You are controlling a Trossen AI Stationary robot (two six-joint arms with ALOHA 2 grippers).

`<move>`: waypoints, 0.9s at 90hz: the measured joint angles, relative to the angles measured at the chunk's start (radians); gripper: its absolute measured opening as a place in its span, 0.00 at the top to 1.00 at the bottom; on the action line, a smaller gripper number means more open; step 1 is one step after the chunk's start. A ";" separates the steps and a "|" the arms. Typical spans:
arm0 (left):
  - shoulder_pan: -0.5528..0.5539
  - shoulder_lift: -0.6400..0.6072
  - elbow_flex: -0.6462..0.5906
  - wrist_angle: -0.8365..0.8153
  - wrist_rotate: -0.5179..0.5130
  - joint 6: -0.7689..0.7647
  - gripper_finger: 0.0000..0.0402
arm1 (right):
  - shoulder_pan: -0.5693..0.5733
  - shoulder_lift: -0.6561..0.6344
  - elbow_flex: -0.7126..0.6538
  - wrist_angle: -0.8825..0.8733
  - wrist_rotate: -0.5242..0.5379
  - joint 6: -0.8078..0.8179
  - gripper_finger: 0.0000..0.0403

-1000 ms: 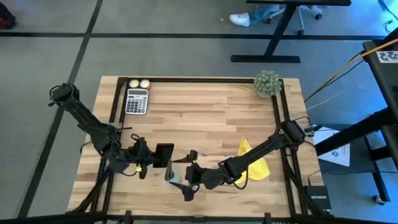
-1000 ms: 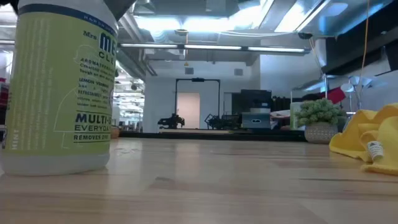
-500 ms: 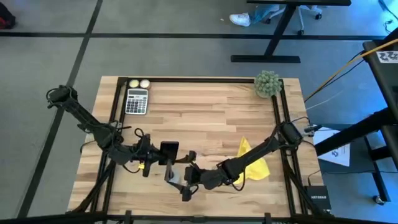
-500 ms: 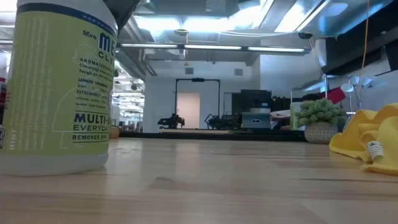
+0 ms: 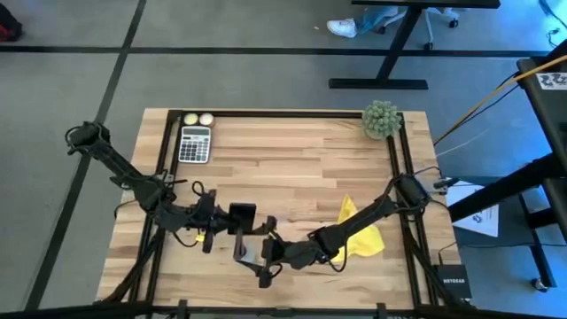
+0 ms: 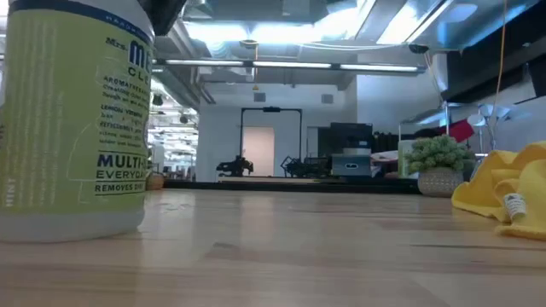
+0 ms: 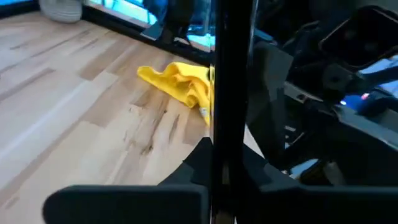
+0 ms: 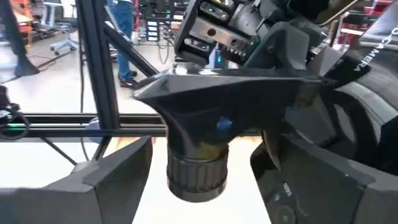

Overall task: Apply microfiber cloth
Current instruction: Spray the back of the black cellphone with the white spray bottle

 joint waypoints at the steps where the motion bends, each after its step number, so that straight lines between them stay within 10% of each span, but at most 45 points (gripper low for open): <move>1: 0.002 0.000 0.000 0.000 0.004 0.001 0.98 | -0.001 0.000 0.000 -0.001 0.000 0.000 0.24; 39: 0.011 0.000 0.000 -0.007 0.019 -0.007 0.98 | -0.004 0.000 0.000 -0.007 -0.003 0.006 0.47; 81: 0.011 -0.018 0.000 -0.057 0.008 -0.002 0.98 | 0.002 -0.031 0.001 -0.133 0.001 0.028 0.32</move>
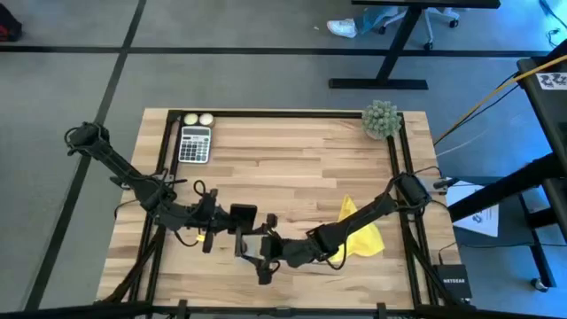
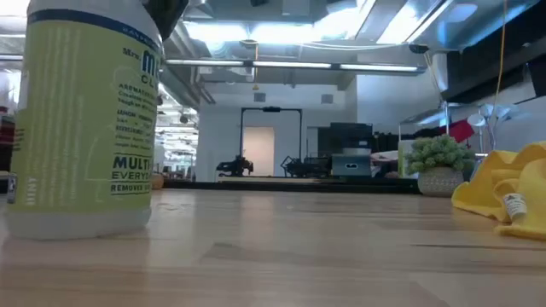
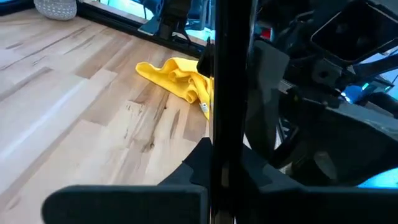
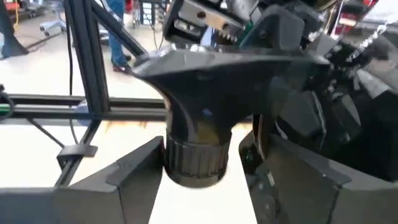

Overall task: Apply microfiber cloth
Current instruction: Spray the back of the black cellphone with the white spray bottle, then wipe the black cellphone with the yellow microfiber cloth

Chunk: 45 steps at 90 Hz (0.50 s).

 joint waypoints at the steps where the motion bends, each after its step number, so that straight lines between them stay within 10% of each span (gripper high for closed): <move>1: 0.000 -0.003 0.000 -0.006 -0.002 -0.001 0.98 | 0.001 -0.004 0.000 -0.007 -0.002 0.004 0.31; 45: 0.021 -0.173 0.000 -0.030 -0.083 0.115 0.98 | 0.002 -0.241 -0.001 -0.499 -0.046 0.156 0.21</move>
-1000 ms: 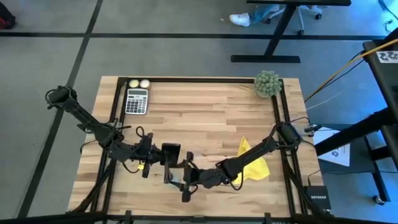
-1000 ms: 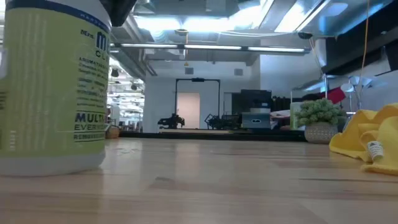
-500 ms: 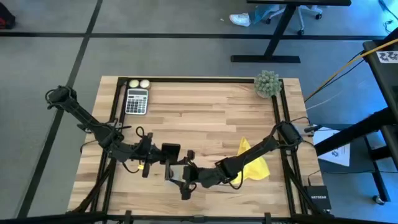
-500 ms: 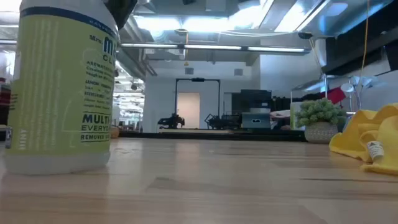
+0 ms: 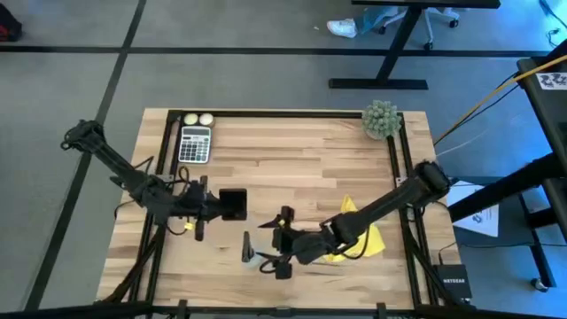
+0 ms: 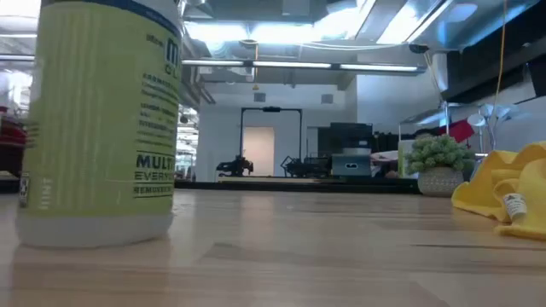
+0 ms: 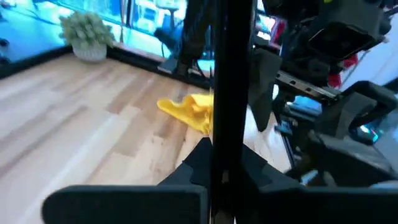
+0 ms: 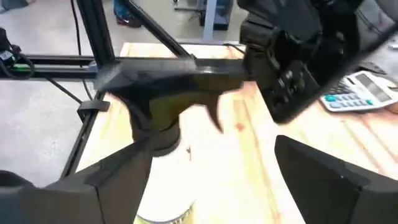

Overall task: Apply microfiber cloth
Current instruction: Wipe the black cellphone with the yellow microfiber cloth

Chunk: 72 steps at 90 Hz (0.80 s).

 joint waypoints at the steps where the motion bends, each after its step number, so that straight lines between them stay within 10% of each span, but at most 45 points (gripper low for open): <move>1: 0.001 -0.001 0.000 0.002 0.000 0.001 0.98 | 0.000 -0.006 0.000 -0.008 -0.001 0.002 0.21; 44: 0.211 0.157 0.021 0.266 0.189 0.101 0.98 | 0.026 -0.186 -0.018 -0.859 -0.177 0.481 0.21; 72: 0.331 0.475 0.199 0.294 0.295 0.160 0.98 | 0.126 -0.192 -0.276 -0.902 -0.211 0.787 0.21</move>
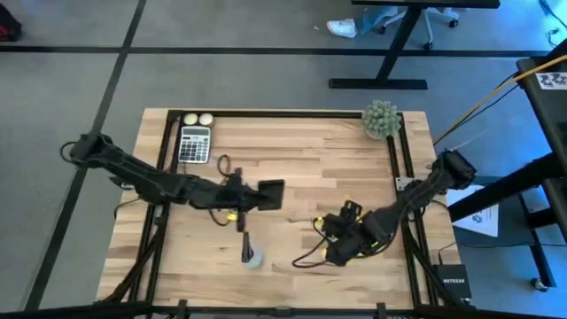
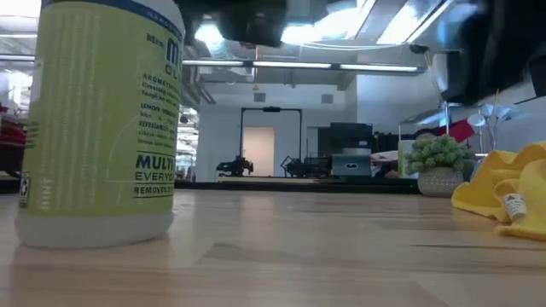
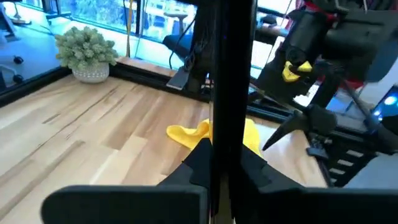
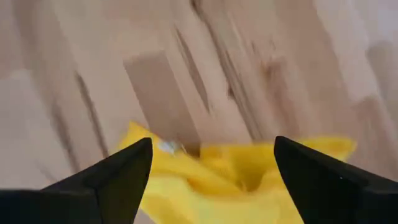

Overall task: Apply microfiber cloth
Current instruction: Wipe the black cellphone with the yellow microfiber cloth

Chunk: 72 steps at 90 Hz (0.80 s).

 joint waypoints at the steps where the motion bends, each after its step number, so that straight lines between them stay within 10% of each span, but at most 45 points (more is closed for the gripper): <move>1: 0.003 0.010 0.006 0.000 0.005 0.004 0.98 | 0.004 0.000 -0.009 -0.001 -0.004 0.009 0.21; 72: 0.106 0.347 0.134 0.191 0.253 0.046 0.98 | 0.106 -0.006 -0.421 0.329 -0.044 0.310 0.21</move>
